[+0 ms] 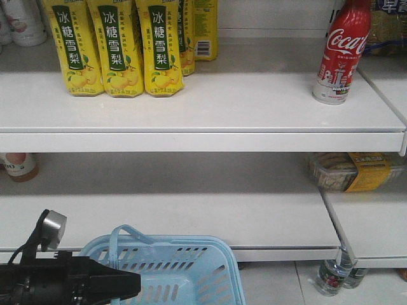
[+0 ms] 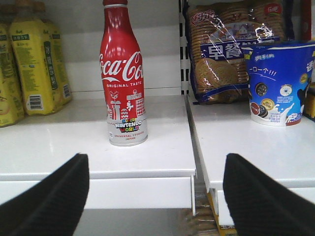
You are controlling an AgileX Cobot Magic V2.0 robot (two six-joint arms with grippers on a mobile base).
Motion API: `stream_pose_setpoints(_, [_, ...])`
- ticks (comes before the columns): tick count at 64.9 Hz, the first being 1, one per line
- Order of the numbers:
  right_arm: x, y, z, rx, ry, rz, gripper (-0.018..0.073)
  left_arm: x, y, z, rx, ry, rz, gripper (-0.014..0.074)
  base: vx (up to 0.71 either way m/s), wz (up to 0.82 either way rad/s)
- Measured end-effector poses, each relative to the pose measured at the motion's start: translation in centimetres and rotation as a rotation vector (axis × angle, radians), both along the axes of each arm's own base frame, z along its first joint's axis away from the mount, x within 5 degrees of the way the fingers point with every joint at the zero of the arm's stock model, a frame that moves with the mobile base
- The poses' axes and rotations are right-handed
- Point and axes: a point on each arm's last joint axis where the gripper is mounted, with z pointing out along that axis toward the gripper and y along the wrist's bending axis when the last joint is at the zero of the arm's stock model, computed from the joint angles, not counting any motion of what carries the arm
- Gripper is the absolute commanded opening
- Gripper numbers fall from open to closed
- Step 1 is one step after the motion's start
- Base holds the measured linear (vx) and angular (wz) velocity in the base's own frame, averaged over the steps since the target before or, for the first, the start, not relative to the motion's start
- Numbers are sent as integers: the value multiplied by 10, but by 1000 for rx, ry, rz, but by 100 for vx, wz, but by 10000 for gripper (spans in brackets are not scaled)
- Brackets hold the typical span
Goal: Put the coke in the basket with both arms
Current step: 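Raise the open right gripper toward the red Coca-Cola bottle, then move the right gripper around the bottle and close on it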
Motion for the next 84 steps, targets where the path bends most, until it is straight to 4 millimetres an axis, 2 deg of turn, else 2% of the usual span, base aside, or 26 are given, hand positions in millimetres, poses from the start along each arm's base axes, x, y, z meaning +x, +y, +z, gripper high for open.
stream_pose_setpoints(9, [11, 0, 6, 9, -7, -6, 550, 0, 0, 0, 0, 0, 0, -6, 0, 0])
stream_pose_setpoints(28, [42, 2, 42, 27, -20, -5, 517, 0, 0, 0, 0, 0, 0, -6, 0, 0])
stream_pose_setpoints(44, [71, 4, 61, 63, 4, 0, 515, 0, 0, 0, 0, 0, 0, -6, 0, 0])
stream_pose_setpoints(64, [98, 38, 83, -78, -22, 146, 515, 0, 0, 0, 0, 0, 0, -6, 0, 0])
stream_pose_setpoints(84, [118, 43, 105, -86, -66, 148, 515, 0, 0, 0, 0, 0, 0, -6, 0, 0])
